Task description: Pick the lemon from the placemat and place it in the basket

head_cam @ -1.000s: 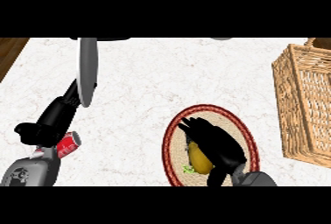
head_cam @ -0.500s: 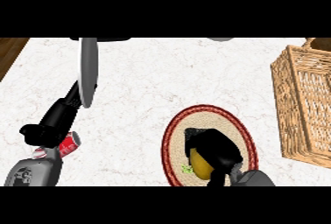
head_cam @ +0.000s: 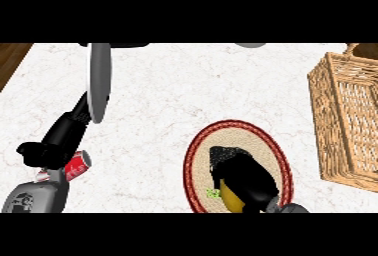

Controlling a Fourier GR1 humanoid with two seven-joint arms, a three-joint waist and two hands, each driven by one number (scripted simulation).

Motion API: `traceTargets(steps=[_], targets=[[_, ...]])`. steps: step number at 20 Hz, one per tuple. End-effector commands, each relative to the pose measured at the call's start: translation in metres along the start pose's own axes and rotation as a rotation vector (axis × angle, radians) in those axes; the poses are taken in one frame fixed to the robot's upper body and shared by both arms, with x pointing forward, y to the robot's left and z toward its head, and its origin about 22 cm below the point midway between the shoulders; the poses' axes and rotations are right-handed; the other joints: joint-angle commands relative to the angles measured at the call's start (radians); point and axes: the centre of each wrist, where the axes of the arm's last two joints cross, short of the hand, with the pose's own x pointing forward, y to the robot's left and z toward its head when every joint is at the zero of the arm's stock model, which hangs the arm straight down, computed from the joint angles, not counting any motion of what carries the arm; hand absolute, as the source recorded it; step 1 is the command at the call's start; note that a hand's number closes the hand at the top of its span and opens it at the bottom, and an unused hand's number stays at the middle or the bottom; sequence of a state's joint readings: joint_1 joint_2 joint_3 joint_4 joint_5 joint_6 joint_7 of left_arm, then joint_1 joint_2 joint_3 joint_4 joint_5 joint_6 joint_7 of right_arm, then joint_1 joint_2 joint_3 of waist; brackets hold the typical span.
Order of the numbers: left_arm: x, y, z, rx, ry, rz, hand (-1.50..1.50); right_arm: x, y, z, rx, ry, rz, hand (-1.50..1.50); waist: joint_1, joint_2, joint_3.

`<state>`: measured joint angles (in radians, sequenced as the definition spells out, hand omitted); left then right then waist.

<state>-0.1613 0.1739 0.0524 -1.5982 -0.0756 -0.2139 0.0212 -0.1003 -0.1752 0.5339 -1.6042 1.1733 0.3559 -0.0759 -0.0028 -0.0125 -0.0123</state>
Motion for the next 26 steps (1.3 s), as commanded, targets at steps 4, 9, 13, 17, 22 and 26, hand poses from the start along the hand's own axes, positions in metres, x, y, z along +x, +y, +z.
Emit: traceTargets(steps=[4, 9, 13, 17, 22, 26], targets=[[-0.001, 0.011, 0.01, 0.044, 0.032, -0.007, 0.0, -0.011, 0.031, 0.073, -0.084, 0.357, -0.084, 1.5, -0.038, 0.002, 0.012], [-0.002, 0.017, 0.014, 0.029, 0.01, -0.017, 0.0, 0.01, 0.031, 0.125, -0.213, 0.424, -0.21, 1.5, -0.02, 0.007, 0.012], [0.003, 0.0, 0.006, 0.012, 0.013, -0.003, 0.0, 0.037, 0.011, 0.139, -0.347, 0.34, -0.437, 1.5, -0.022, 0.006, 0.013], [-0.002, 0.011, 0.013, 0.027, 0.024, -0.002, 0.0, 0.059, -0.028, 0.167, -0.608, 0.224, -0.577, 1.5, -0.033, 0.002, 0.013], [-0.006, 0.009, 0.019, 0.025, 0.017, -0.005, 0.0, 0.082, -0.057, 0.198, -0.795, 0.207, -0.646, 1.5, -0.037, -0.001, 0.012], [-0.013, 0.013, 0.017, 0.041, 0.008, -0.003, 0.0, 0.086, -0.07, 0.215, -0.817, 0.197, -0.666, 1.5, -0.036, 0.007, 0.01]])
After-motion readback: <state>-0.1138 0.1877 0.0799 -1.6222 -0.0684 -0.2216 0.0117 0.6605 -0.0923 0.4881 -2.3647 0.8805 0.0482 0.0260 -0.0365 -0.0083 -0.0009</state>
